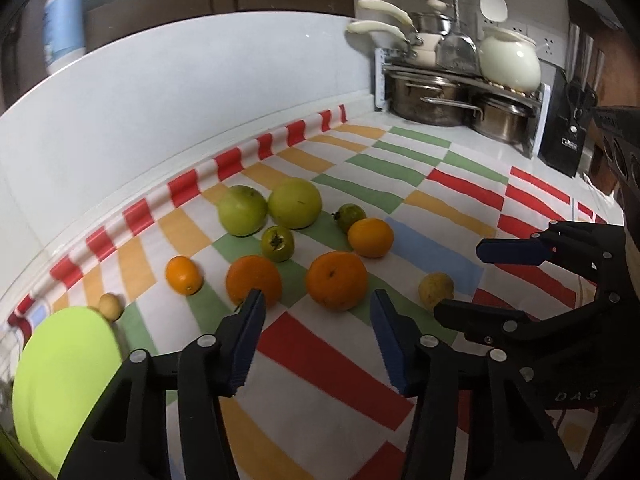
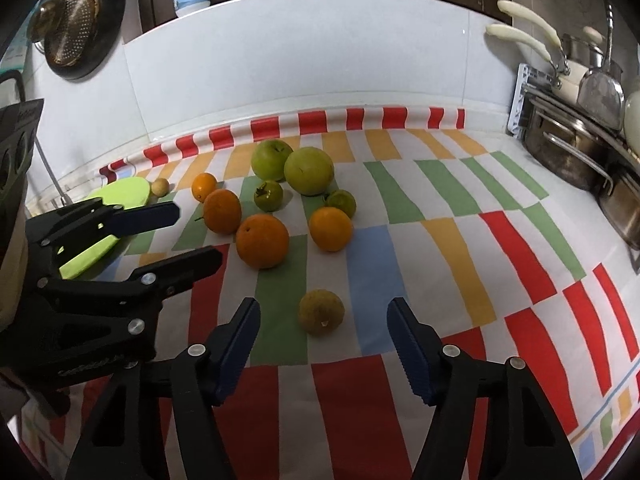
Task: Organize fruits
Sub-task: 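Move both tools down toward the cluster of fruit, then close the left tool on a large orange while the right tool grasps a small brown fruit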
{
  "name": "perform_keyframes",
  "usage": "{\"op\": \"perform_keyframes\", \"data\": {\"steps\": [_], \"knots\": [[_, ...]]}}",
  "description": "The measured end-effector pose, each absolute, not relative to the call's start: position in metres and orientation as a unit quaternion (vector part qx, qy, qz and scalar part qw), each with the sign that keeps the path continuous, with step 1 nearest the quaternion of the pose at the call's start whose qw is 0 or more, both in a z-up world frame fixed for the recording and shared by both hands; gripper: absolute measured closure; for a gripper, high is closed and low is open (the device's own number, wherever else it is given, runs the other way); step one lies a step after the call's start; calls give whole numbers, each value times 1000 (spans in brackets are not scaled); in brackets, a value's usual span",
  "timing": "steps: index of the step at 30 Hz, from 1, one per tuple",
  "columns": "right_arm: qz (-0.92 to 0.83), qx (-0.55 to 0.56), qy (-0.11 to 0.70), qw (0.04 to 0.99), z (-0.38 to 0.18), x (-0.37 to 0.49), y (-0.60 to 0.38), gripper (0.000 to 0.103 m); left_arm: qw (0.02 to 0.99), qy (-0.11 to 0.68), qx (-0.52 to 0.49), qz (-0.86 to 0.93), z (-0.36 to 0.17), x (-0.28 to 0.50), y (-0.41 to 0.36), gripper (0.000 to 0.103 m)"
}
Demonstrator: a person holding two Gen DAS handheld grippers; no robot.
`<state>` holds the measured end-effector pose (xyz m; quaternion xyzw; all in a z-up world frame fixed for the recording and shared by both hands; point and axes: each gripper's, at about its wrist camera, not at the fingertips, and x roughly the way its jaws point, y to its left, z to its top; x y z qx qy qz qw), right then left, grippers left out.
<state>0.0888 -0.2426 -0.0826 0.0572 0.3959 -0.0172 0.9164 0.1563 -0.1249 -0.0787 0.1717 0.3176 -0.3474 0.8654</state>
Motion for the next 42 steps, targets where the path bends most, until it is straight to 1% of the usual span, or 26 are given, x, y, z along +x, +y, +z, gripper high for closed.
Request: {"op": "perform_keyframes", "data": {"steps": [5, 13, 14, 17, 20, 21, 24, 25, 32, 42], "knots": [[-16, 64, 402, 913, -89, 93, -245, 41, 857, 323, 174, -363, -82, 163, -135, 52], [-9, 70, 411, 909, -94, 97, -249, 54, 847, 334, 176, -376, -89, 174, -152, 53], [-8, 72, 412, 908, -95, 98, -250, 55, 844, 336, 177, -379, -91, 175, -154, 55], [-6, 74, 416, 906, -98, 99, -252, 57, 844, 338, 187, -373, -94, 177, -158, 56], [0, 81, 416, 906, -99, 100, -253, 60, 848, 334, 190, -365, -94, 179, -157, 64], [1, 81, 415, 906, -99, 101, -253, 62, 848, 335, 189, -365, -94, 179, -157, 64], [6, 78, 415, 907, -99, 103, -251, 72, 848, 333, 196, -363, -94, 179, -158, 64], [8, 78, 415, 907, -99, 103, -251, 73, 848, 332, 199, -361, -95, 178, -160, 63], [-4, 85, 412, 907, -97, 103, -258, 73, 852, 342, 189, -348, -99, 186, -161, 61], [-10, 90, 410, 908, -96, 104, -263, 73, 847, 354, 183, -352, -101, 186, -162, 61]]}}
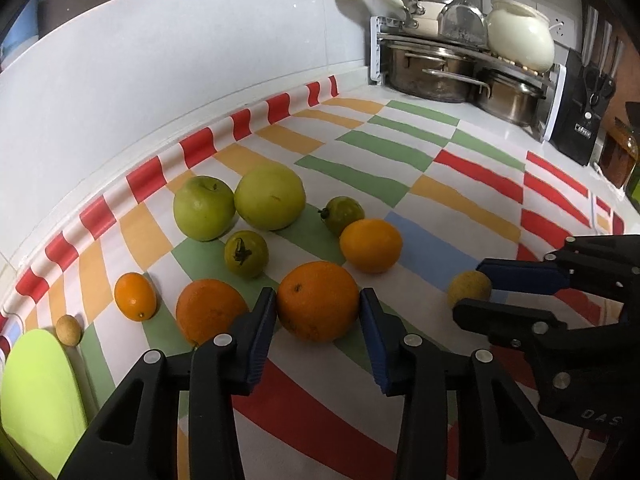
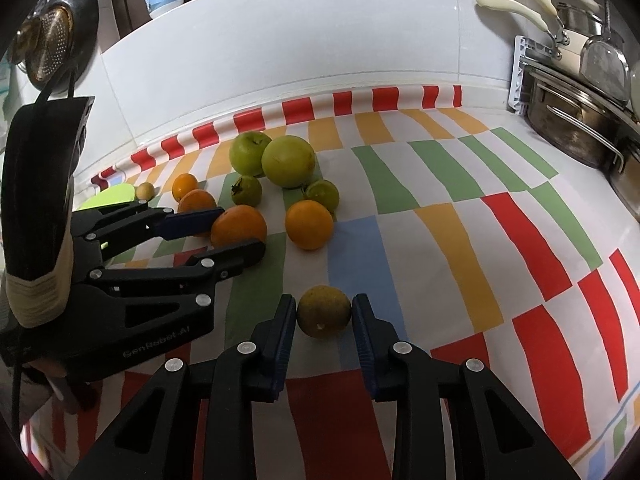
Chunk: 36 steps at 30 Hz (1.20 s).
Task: Organize fruits
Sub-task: 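Close the left tool on a large orange while the right tool grasps a small brown fruit, then carry the orange in the left tool and the brown fruit in the right tool over the green plate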
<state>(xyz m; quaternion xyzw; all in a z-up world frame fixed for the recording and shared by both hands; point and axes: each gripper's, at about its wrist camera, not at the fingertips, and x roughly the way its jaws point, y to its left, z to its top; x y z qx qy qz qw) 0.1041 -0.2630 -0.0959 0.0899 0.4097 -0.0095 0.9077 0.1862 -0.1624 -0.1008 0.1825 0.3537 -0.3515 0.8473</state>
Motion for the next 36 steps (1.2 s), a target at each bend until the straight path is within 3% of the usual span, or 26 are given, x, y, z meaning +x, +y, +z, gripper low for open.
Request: {"op": "perform_keyframes", "data": {"steps": [36], "knots": [[100, 27, 302, 948, 1, 41, -199, 73, 938, 289, 50, -185, 9, 70, -43, 61]]}}
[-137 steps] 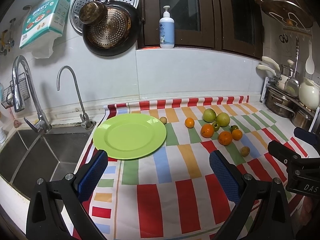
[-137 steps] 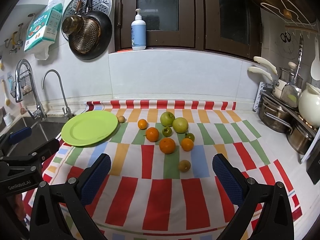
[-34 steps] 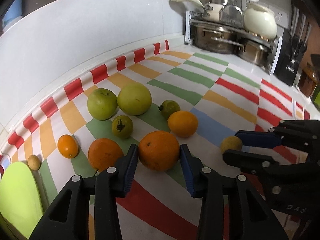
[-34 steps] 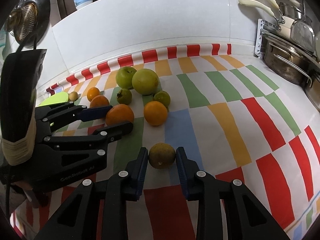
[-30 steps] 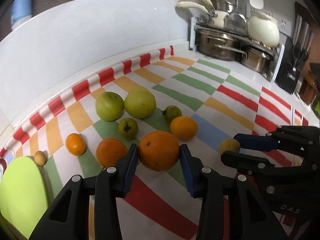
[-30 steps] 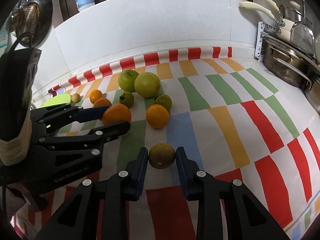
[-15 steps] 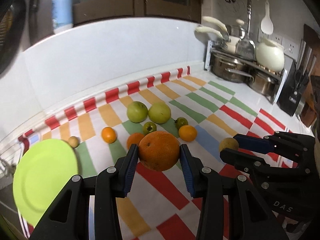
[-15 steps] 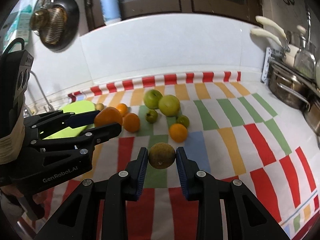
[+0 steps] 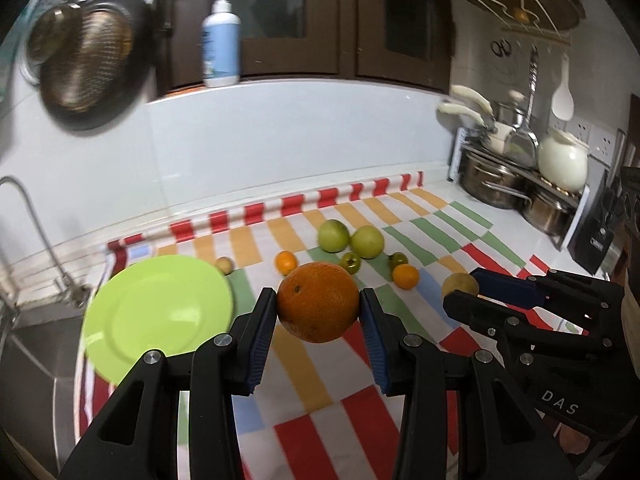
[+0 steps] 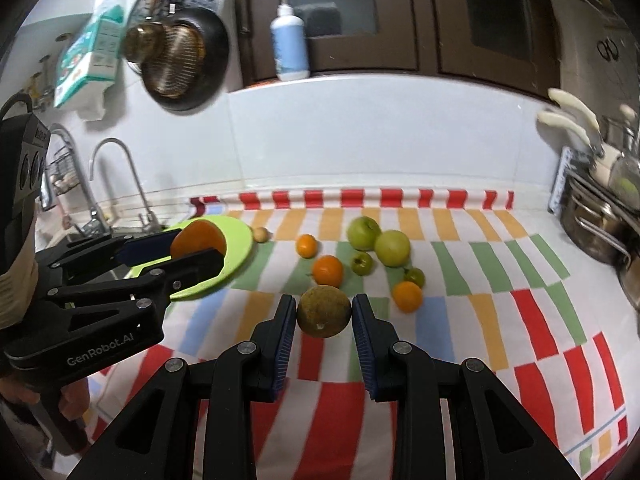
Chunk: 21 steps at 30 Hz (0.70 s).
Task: Organize fruits
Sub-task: 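Carry the orange in the left tool and the brown fruit in the right tool over the green plate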
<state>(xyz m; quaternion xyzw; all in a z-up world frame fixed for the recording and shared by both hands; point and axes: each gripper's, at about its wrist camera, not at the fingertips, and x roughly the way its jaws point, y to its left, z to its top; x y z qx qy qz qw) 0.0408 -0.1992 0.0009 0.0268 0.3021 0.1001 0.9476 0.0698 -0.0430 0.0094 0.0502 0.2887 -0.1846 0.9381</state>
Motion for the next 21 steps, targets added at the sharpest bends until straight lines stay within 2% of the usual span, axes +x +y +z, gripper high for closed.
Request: {"op": "perform_keyframes", "data": {"steps": [21], "knots": [[210, 1, 255, 944, 35, 52, -113, 73, 959, 272, 22, -72, 33, 47, 47, 61]]}}
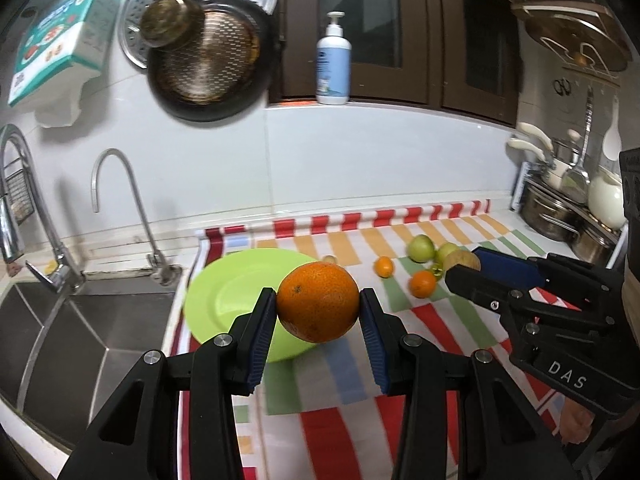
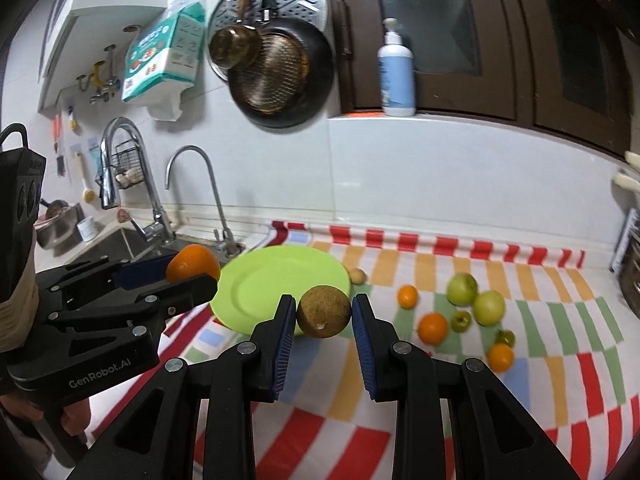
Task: Organize fruits
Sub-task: 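Carry the orange in the left tool and the brown fruit in the right tool over the green plate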
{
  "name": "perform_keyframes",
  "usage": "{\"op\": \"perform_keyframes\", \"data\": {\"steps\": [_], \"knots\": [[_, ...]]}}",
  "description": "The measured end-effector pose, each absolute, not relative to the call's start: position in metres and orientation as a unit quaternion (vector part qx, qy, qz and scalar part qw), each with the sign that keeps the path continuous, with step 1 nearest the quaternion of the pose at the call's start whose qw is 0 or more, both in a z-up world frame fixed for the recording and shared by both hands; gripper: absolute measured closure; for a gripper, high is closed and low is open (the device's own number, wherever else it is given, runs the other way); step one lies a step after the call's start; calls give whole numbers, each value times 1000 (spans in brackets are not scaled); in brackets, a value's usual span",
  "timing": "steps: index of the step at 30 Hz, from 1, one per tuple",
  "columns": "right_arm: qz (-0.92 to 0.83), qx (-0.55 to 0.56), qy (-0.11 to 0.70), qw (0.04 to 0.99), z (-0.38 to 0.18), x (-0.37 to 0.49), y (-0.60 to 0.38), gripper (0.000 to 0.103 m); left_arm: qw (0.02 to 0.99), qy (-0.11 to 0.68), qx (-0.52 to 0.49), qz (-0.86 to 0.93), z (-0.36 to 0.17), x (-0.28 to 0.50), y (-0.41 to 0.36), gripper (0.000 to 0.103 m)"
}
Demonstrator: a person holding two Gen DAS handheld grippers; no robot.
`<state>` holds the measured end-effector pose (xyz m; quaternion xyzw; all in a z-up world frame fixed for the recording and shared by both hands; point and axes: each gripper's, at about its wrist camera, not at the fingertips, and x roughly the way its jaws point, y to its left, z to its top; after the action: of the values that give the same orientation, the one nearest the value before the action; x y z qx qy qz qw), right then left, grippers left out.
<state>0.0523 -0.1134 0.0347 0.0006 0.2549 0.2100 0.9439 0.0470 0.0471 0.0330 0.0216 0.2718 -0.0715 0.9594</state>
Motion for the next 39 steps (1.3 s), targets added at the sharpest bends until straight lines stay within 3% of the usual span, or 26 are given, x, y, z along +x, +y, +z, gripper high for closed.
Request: {"op": "perform_keyframes", "data": {"steps": [15, 39], "knots": [[245, -9, 247, 938, 44, 117, -68, 73, 960, 279, -1, -26, 29, 96, 88, 61], [260, -11, 360, 896, -32, 255, -14, 73, 933, 359, -3, -18, -40, 222, 121, 61]]}}
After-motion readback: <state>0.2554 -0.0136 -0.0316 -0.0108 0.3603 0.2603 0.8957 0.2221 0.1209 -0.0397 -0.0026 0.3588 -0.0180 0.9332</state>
